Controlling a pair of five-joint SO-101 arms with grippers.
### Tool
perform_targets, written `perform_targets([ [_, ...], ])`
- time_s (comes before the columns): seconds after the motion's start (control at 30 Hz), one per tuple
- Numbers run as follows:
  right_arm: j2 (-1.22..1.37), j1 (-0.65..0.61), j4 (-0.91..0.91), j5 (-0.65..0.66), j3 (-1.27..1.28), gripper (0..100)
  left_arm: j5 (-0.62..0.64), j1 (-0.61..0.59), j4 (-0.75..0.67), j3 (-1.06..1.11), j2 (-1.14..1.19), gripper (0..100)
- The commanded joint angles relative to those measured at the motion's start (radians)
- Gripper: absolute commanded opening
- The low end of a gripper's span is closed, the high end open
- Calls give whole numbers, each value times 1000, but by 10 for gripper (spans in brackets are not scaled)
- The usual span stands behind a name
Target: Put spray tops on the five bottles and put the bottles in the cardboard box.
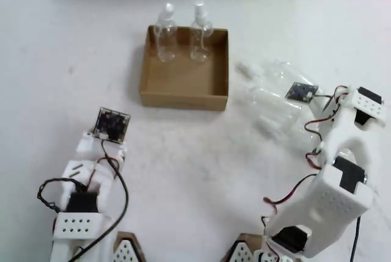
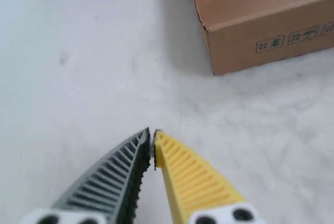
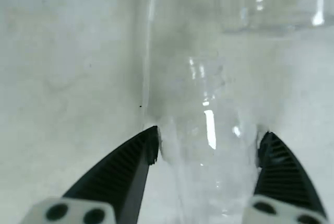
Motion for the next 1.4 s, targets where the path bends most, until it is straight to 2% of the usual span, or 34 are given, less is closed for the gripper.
perform_targets([
  [0.0, -1, 5, 18, 8, -40, 160, -6, 8, 0, -5, -15, 42],
  [0.1, -18, 8, 21, -14, -41, 26, -6, 8, 2, -5, -15, 42],
  [0.2, -87, 13, 30, -91, -41, 25, -6, 8, 3, -5, -15, 42],
  [0.33, -222, 7, 101, -267, -61, 27, -6, 8, 3, -5, -15, 42],
  [0.47, -335, -27, 245, -529, -117, 29, -6, 8, 3, -5, -15, 42],
  [0.6, -398, -94, 403, -862, -150, 31, -6, 8, 3, -5, -15, 42],
  [0.73, -433, -193, 417, -1203, -109, 32, -6, 8, 5, -5, -15, 42],
  [1.03, -435, -608, 407, -1794, 15, 32, -6, 8, 5, -5, -15, 42],
  [1.17, -435, -768, 294, -1860, 77, 32, -6, 8, 5, -5, -15, 42],
  [1.37, -435, -892, 119, -1936, 176, 33, -6, 8, 5, -5, -15, 42],
])
